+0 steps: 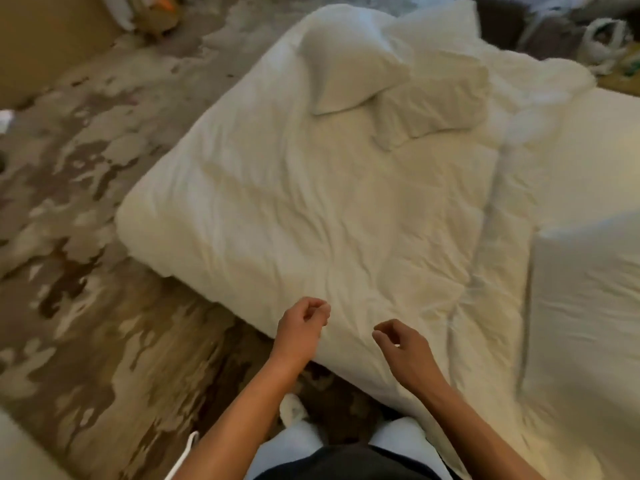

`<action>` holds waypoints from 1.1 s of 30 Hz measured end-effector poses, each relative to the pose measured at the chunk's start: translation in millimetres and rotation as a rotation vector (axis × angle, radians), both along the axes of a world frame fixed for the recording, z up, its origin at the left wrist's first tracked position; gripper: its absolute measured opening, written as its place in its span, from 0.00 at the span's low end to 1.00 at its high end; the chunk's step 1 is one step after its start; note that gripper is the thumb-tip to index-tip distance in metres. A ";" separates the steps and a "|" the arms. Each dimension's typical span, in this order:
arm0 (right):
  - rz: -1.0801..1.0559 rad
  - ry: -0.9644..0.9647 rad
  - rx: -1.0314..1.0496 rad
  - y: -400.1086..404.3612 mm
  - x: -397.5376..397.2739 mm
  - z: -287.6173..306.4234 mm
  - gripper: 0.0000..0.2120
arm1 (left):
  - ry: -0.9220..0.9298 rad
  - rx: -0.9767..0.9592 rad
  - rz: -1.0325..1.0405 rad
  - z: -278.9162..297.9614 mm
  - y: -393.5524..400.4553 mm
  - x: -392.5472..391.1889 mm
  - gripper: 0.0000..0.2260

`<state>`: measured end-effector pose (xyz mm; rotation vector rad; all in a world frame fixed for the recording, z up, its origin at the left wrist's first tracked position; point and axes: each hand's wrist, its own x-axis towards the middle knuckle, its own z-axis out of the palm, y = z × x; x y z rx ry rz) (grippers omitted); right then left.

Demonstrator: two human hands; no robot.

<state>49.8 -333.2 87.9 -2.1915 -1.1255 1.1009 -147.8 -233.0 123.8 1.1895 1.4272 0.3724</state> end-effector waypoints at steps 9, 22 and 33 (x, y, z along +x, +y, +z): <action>0.471 0.099 0.115 152.3 -242.1 48.1 0.08 | 0.030 -0.041 0.503 4.0 -7.4 -252.9 0.07; 0.630 0.099 0.009 316.6 -365.0 11.4 0.07 | -0.112 -0.003 0.799 11.1 163.4 -389.9 0.09; 0.758 0.174 0.063 584.3 -568.5 26.7 0.07 | -0.072 0.072 0.904 35.8 379.4 -552.8 0.09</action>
